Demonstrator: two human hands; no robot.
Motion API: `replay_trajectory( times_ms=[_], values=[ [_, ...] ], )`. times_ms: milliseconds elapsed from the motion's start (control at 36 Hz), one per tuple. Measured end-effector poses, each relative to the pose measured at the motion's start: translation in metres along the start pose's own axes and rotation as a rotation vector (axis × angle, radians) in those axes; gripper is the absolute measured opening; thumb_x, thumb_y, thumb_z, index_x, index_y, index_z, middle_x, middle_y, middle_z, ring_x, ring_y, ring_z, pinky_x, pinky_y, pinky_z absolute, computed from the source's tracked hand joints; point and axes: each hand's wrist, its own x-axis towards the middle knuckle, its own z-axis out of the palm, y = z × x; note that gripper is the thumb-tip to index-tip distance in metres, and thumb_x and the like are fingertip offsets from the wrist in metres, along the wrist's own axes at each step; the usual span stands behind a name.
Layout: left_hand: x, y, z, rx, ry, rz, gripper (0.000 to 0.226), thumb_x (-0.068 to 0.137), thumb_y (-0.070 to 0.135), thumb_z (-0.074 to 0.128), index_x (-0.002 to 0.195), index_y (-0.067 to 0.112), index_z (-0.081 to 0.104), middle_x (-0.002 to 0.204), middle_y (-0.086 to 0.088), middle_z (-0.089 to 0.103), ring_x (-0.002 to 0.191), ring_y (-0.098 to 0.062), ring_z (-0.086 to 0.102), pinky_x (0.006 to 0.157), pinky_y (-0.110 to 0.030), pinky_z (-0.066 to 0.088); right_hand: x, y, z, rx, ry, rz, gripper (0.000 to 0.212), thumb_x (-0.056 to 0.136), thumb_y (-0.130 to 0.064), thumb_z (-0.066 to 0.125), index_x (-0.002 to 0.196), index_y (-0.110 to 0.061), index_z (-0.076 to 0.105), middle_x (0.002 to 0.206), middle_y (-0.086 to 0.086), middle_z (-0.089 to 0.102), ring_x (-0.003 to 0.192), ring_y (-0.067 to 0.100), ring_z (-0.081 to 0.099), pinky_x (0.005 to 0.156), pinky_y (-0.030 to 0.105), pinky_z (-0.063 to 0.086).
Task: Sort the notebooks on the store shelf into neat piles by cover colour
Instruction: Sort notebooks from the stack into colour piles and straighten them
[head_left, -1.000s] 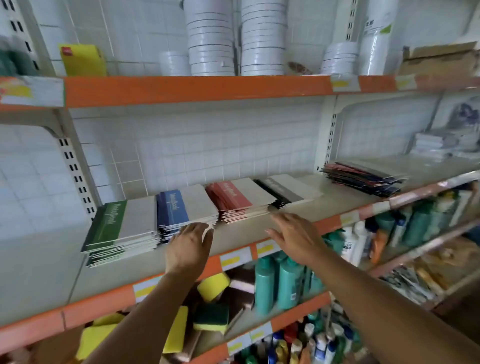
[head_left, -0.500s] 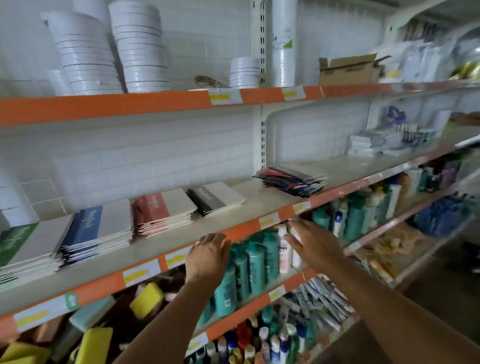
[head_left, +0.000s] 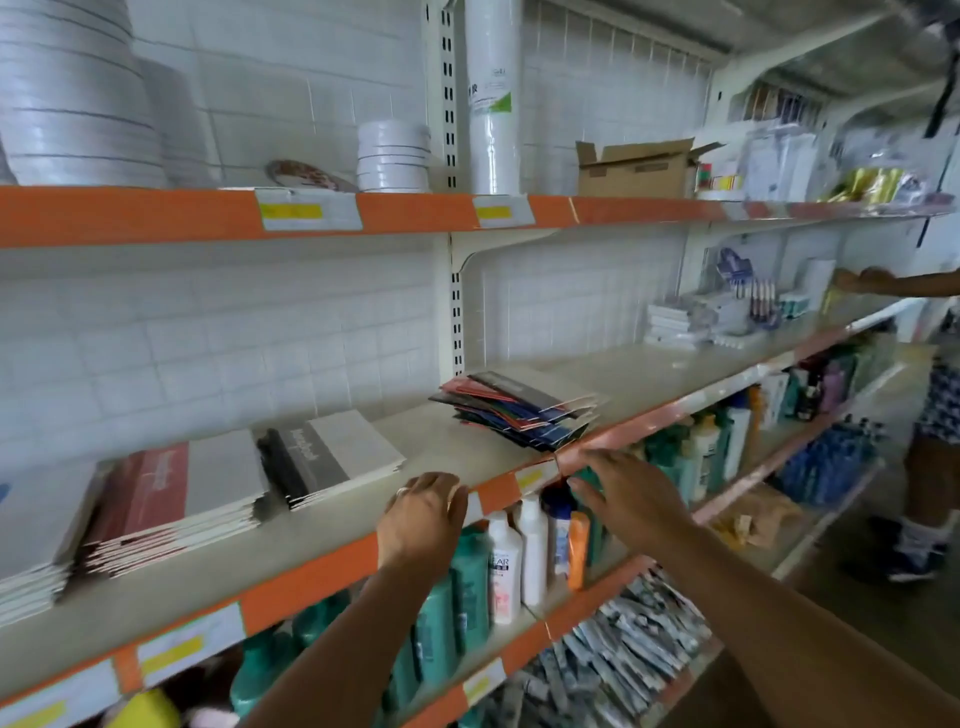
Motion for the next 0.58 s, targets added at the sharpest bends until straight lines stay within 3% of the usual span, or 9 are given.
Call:
replay_trajectory(
  times_ms=[111, 222, 333, 472, 583],
  values=[
    [0.039, 0.001, 0.02, -0.024, 0.021, -0.016, 0.031, 0.099, 0.037, 0.041, 0.111, 0.02, 0.064, 0.114, -0.001, 0.064, 0.105, -0.024, 0.058, 0.087, -0.032, 0.044, 0.038, 0.016, 0.004, -0.035, -0.01, -0.005, 0.037, 0.101, -0.043, 0.036, 0.129, -0.023, 0.047, 0.126, -0.002, 0.058, 0.114, 0.017, 0.054, 0.088, 0.031, 0.045],
    [0.069, 0.005, 0.037, -0.047, 0.034, -0.054, 0.031, 0.099, 0.034, 0.043, 0.113, 0.018, 0.065, 0.116, -0.005, 0.065, 0.106, -0.028, 0.058, 0.087, -0.034, 0.043, 0.072, 0.034, 0.013, -0.038, -0.011, -0.019, 0.043, 0.1, -0.042, 0.036, 0.139, -0.022, 0.041, 0.132, -0.001, 0.056, 0.118, 0.017, 0.053, 0.093, 0.032, 0.044],
    [0.091, 0.011, 0.056, -0.001, 0.009, -0.067, 0.033, 0.1, 0.037, 0.039, 0.118, 0.022, 0.062, 0.122, 0.0, 0.062, 0.111, -0.023, 0.055, 0.088, -0.03, 0.04, 0.102, 0.052, 0.027, -0.026, -0.022, -0.047, 0.048, 0.1, -0.046, 0.034, 0.141, -0.023, 0.04, 0.134, 0.0, 0.055, 0.12, 0.018, 0.051, 0.097, 0.034, 0.043],
    [0.12, 0.024, 0.075, -0.002, 0.031, -0.091, 0.034, 0.1, 0.037, 0.038, 0.119, 0.023, 0.062, 0.123, 0.002, 0.061, 0.111, -0.021, 0.055, 0.088, -0.03, 0.042, 0.144, 0.074, 0.043, 0.029, -0.077, -0.126, 0.053, 0.099, -0.05, 0.037, 0.146, -0.024, 0.033, 0.149, 0.0, 0.039, 0.134, 0.017, 0.039, 0.108, 0.034, 0.033],
    [0.138, 0.039, 0.088, -0.002, 0.09, -0.126, 0.029, 0.099, 0.034, 0.041, 0.112, 0.022, 0.064, 0.116, 0.0, 0.064, 0.104, -0.023, 0.056, 0.083, -0.032, 0.045, 0.178, 0.089, 0.054, 0.042, -0.199, -0.203, 0.071, 0.096, -0.054, 0.04, 0.153, -0.025, 0.008, 0.161, 0.002, 0.009, 0.146, 0.021, 0.014, 0.117, 0.038, 0.015]
  ],
)
